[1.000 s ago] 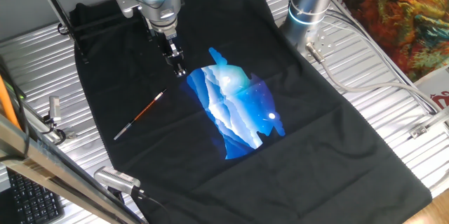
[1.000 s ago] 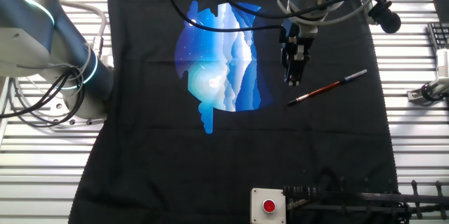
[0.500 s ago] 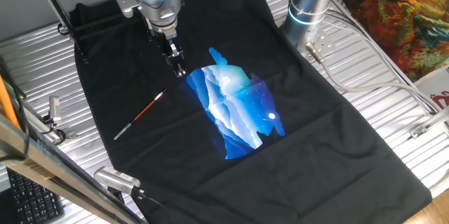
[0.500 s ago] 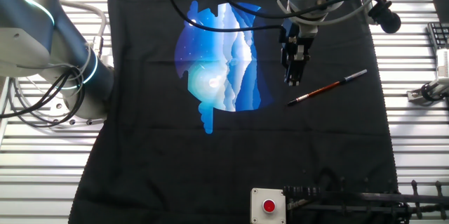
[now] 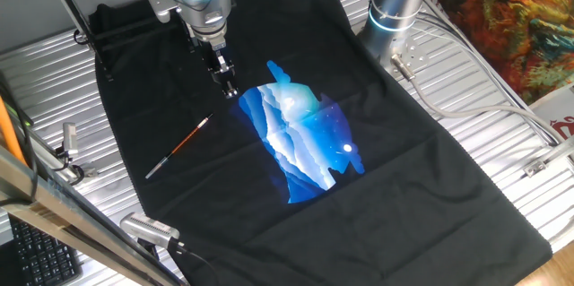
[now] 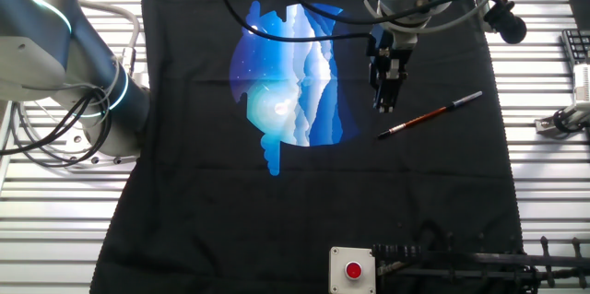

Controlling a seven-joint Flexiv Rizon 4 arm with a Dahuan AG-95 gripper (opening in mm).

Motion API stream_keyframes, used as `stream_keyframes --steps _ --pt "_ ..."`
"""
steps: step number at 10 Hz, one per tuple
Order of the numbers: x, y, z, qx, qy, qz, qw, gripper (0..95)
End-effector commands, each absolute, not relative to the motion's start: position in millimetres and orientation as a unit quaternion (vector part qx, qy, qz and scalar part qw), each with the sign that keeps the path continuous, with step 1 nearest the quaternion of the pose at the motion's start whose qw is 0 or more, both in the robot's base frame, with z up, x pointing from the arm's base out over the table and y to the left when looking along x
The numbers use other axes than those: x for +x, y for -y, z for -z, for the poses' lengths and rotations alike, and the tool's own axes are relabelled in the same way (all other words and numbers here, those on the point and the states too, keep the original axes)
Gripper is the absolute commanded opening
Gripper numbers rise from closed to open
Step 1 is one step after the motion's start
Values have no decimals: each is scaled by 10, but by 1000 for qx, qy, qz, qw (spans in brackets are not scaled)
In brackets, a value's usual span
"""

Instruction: Place the brush on the pen rack

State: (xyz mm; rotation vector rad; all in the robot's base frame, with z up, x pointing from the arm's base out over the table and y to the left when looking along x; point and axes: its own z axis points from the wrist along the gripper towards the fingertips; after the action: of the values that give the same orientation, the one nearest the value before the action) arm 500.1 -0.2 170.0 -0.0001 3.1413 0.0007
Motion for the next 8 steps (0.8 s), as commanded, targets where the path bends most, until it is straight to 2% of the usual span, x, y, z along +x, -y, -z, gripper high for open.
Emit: stream_keyframes --steps 1,3,8 --pt "5000 -1 -1700 -91 -995 21 21 0" --pt "5000 -2 -1702 -86 -996 -1 21 0" --pt "5000 -4 -1709 -83 -996 4 17 0"
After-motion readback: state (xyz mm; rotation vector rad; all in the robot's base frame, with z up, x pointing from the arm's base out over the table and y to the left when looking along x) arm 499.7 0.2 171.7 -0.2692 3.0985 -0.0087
